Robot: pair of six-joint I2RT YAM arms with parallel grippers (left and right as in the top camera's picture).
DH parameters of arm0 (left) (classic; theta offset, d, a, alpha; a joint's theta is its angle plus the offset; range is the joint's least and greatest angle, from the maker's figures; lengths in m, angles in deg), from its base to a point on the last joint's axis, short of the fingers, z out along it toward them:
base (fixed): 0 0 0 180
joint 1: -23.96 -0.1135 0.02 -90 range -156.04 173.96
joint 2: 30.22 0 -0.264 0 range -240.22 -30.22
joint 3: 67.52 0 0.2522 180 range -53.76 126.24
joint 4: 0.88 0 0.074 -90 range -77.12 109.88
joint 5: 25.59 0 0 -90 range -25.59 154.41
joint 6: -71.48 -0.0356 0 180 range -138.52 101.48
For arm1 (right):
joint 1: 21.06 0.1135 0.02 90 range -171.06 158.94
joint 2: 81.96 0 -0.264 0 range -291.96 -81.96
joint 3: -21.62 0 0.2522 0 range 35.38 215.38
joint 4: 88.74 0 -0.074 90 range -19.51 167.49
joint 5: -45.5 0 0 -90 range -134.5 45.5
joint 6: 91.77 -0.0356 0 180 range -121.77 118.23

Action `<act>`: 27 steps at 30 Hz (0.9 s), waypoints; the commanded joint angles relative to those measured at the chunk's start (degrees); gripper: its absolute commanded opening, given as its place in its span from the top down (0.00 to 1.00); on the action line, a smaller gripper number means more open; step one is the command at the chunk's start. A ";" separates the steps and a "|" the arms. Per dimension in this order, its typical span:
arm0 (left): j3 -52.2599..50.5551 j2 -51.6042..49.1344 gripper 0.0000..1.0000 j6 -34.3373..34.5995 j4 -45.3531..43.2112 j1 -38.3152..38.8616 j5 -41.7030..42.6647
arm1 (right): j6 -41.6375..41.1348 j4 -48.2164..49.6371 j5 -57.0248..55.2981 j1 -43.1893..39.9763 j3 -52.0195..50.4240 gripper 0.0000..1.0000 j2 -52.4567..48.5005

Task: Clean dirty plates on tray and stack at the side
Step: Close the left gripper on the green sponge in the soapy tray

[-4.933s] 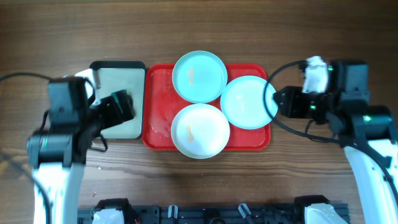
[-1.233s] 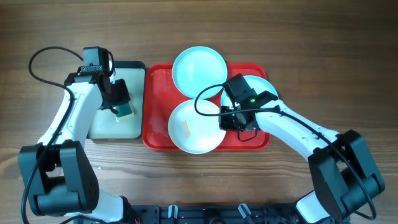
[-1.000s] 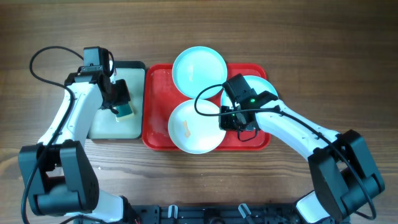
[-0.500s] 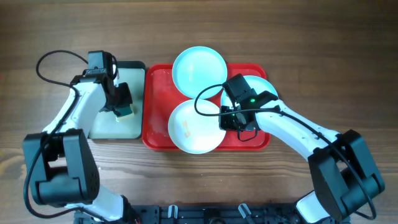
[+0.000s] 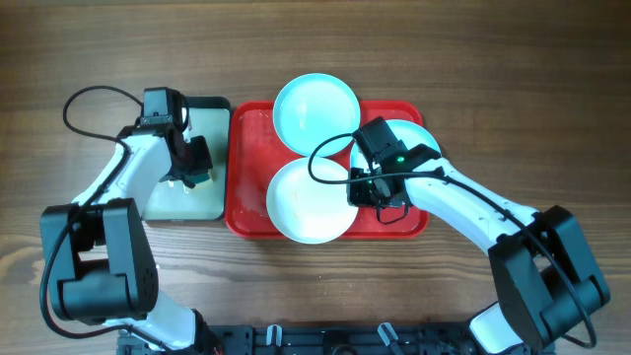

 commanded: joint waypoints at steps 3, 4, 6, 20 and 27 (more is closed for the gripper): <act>-2.03 -0.70 0.90 -0.46 -1.14 -0.24 -0.37 | 0.44 0.22 -0.31 0.28 -0.39 0.90 -0.74; -2.03 -0.70 0.94 -0.46 -1.11 -0.24 -0.37 | 0.42 0.22 -0.31 0.28 -0.37 0.90 -0.74; -2.03 -0.70 0.96 -0.46 -1.05 -0.24 -0.37 | 0.42 0.22 -0.31 0.28 -0.39 0.90 -0.74; -2.03 -0.70 0.63 -0.44 -1.49 -0.24 -2.93 | 0.37 0.37 -0.31 0.28 -0.37 0.89 -0.74; -2.05 -0.70 0.92 -0.42 -0.66 -0.24 -2.36 | 0.39 0.44 -0.31 0.28 -0.37 0.89 -0.74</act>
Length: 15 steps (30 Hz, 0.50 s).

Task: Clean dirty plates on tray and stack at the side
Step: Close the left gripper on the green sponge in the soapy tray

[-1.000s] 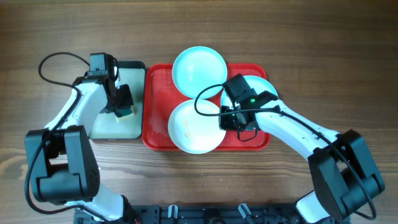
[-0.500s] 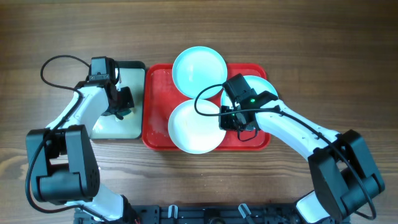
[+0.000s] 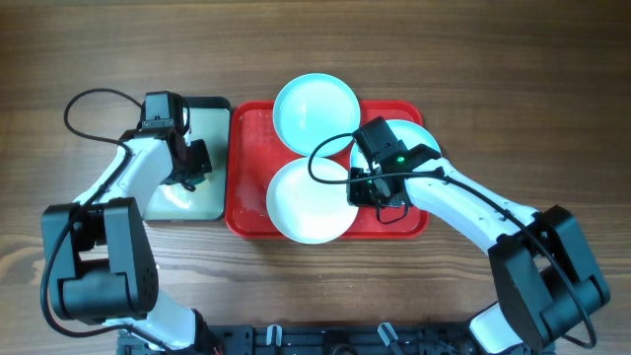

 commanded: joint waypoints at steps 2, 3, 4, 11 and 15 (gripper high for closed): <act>-0.76 -0.68 0.94 0.04 0.39 -0.26 -0.17 | 0.35 0.28 -0.31 0.28 -0.37 0.89 -0.74; -0.76 -0.68 0.96 0.04 0.42 -0.26 -0.09 | 0.39 0.28 -0.31 0.28 -0.39 0.89 -0.74; -0.76 -0.68 0.96 0.04 0.42 -0.26 -0.09 | 0.39 0.28 -0.33 0.28 -0.37 0.89 -0.74; -0.52 1.01 0.96 0.02 1.20 -0.26 -0.13 | 1.33 0.68 -0.33 0.28 -0.39 0.71 -0.74; -0.46 5.97 0.96 0.02 2.01 -0.26 -0.15 | 1.53 0.70 -0.35 0.28 -0.39 0.71 -0.74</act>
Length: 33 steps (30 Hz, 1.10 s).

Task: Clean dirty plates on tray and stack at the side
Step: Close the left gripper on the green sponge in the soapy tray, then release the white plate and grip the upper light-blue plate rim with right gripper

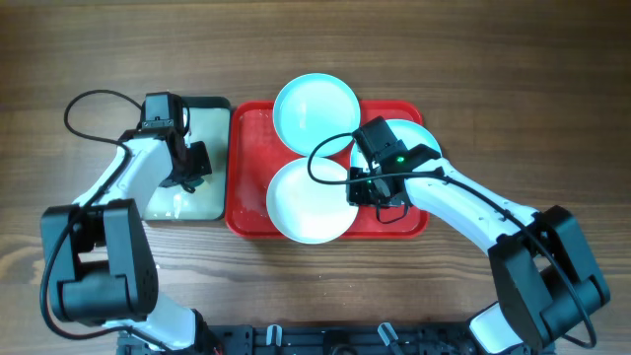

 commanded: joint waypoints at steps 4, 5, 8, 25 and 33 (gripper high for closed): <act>-0.44 11.04 0.96 -0.07 1.09 -0.24 -1.29 | 0.79 0.52 -0.33 0.28 -0.59 0.77 -0.74; -0.44 12.50 0.96 -0.04 1.01 -0.24 -1.25 | 0.81 0.92 -0.33 0.28 -0.59 0.84 -0.74; -0.44 13.44 0.96 -0.04 1.22 -0.24 -1.22 | 0.24 1.81 -0.33 0.31 -0.59 0.90 -0.74; -0.57 13.44 0.96 -0.04 1.79 -0.24 -1.22 | 10.99 -3.21 0.74 -1.55 10.43 0.46 2.43; -0.57 13.44 0.96 -0.04 1.57 -0.24 -1.22 | 13.53 4.20 -10.80 -5.11 16.22 0.56 1.73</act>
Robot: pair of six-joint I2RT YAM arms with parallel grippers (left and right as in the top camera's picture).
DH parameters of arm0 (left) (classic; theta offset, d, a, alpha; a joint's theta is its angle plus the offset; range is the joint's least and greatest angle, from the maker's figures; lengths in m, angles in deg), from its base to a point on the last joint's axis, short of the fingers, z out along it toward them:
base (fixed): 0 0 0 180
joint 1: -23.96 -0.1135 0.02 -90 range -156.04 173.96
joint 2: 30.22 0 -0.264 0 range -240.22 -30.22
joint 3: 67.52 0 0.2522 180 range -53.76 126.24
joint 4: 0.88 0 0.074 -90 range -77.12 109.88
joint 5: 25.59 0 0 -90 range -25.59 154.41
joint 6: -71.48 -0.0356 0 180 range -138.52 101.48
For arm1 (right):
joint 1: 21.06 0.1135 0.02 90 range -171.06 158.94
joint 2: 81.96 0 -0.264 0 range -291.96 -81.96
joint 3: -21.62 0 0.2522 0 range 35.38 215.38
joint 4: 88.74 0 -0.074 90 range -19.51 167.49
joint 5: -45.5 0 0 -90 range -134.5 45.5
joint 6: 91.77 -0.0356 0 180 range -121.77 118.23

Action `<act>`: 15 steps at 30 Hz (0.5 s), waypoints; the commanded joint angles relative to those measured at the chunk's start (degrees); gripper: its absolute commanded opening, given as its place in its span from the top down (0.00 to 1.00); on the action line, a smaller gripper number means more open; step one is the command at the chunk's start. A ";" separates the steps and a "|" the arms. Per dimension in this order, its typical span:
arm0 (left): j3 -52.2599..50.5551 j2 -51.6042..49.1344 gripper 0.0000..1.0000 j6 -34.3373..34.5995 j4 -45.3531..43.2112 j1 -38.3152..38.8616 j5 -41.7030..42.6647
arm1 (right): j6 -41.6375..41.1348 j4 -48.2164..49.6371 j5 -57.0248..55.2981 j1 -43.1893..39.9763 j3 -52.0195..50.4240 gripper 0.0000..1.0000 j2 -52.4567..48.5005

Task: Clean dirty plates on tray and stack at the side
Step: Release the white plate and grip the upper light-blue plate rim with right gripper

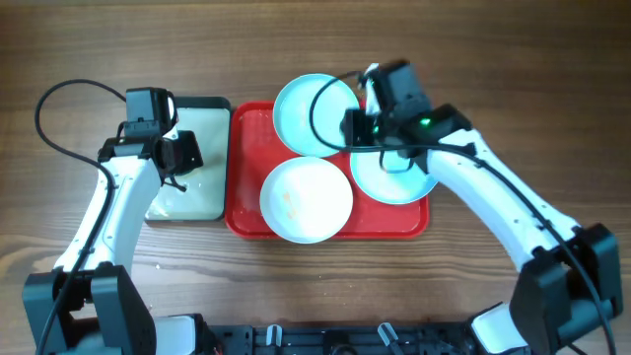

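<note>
Three plates lie on the red tray (246, 212): a light blue plate (308, 108) at the back, a white plate (306, 202) with a small orange smear at the front, and a second light blue plate (399, 182) on the right. My right gripper (353, 126) points left at the back plate's right rim, above the gap between the two blue plates. Its jaws are too dark to read. My left gripper (185, 155) hovers over the pale green pad (202, 192) left of the tray. Whether it holds anything is hidden.
The pale green pad butts against the tray's left edge. Bare wooden table (513, 69) surrounds the tray on the right, back and front. Black cables loop from both wrists. A dark rail runs along the front edge.
My right gripper has gone from the white plate's right rim to the back blue plate's right rim. The right blue plate is now mostly uncovered. The left arm has shifted slightly back and left.
At all three earlier moments my right gripper stayed at the white plate's right rim while my left gripper shifted a little over the pale green pad with something dark green at its tips. Now the right gripper is at the back blue plate, and the white plate lies slightly further left.
</note>
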 commanded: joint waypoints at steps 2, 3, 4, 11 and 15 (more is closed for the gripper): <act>-0.33 0.61 0.96 -0.07 -0.33 -0.24 -0.55 | 4.87 6.14 -7.78 -0.07 0.15 0.57 -3.37; -0.33 0.61 0.96 -0.07 -0.42 -0.24 -0.55 | 4.98 7.54 -7.76 -0.07 0.15 0.57 -4.42; -0.33 0.61 0.96 -0.07 -0.44 -0.24 -0.57 | 5.01 9.29 -7.82 -0.09 0.15 0.57 -5.77; -0.33 0.61 0.96 6.54 -1.92 -0.24 0.28 | 9.31 17.59 -10.64 -0.09 0.15 0.57 -11.93; -0.33 0.61 0.96 6.86 -5.11 -0.20 5.11 | 10.12 18.38 -11.19 -0.09 0.15 0.56 -13.49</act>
